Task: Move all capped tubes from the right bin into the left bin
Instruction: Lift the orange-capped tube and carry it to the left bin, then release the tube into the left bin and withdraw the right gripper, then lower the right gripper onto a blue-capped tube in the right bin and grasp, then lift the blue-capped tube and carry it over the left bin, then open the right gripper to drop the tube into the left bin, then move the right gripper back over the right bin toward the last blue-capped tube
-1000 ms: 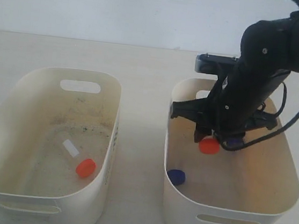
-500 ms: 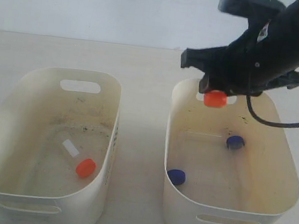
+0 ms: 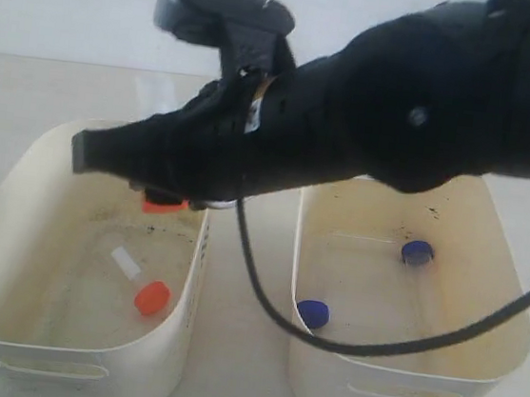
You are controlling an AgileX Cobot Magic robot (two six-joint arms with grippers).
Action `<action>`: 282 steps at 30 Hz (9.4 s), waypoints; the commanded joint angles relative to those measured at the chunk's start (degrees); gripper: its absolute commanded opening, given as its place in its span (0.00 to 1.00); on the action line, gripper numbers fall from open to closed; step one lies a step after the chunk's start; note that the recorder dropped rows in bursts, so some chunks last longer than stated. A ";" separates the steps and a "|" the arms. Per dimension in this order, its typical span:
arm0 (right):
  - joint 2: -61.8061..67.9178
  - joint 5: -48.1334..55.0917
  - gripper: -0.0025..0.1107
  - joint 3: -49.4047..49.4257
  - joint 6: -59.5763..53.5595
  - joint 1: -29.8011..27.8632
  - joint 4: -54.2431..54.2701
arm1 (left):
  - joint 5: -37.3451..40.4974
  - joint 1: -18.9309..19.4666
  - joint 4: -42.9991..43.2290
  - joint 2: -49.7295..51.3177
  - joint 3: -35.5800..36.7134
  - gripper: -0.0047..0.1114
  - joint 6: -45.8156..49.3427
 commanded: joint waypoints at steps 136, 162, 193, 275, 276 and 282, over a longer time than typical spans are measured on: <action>21.07 27.75 0.76 0.96 17.37 -22.01 -20.41 | 0.12 -0.13 -0.51 -0.22 0.15 0.08 -0.12; 18.99 32.28 0.02 0.65 12.91 -22.01 -21.68 | 0.12 -0.13 -0.51 -0.22 0.15 0.08 -0.12; 9.84 3.09 0.02 -16.72 4.13 -0.58 -4.05 | 0.12 -0.13 -0.51 -0.22 0.15 0.08 -0.12; 4.56 35.19 0.02 -6.05 -10.08 -29.45 7.48 | 0.12 -0.13 -0.51 -0.22 0.15 0.08 -0.12; 4.93 35.24 0.02 -6.05 -9.93 -29.45 7.73 | 0.12 -0.13 -0.51 -0.22 0.15 0.08 -0.12; 6.73 35.61 0.02 -6.05 -7.91 -29.45 7.97 | 0.12 -0.13 -0.51 -0.22 0.15 0.08 -0.12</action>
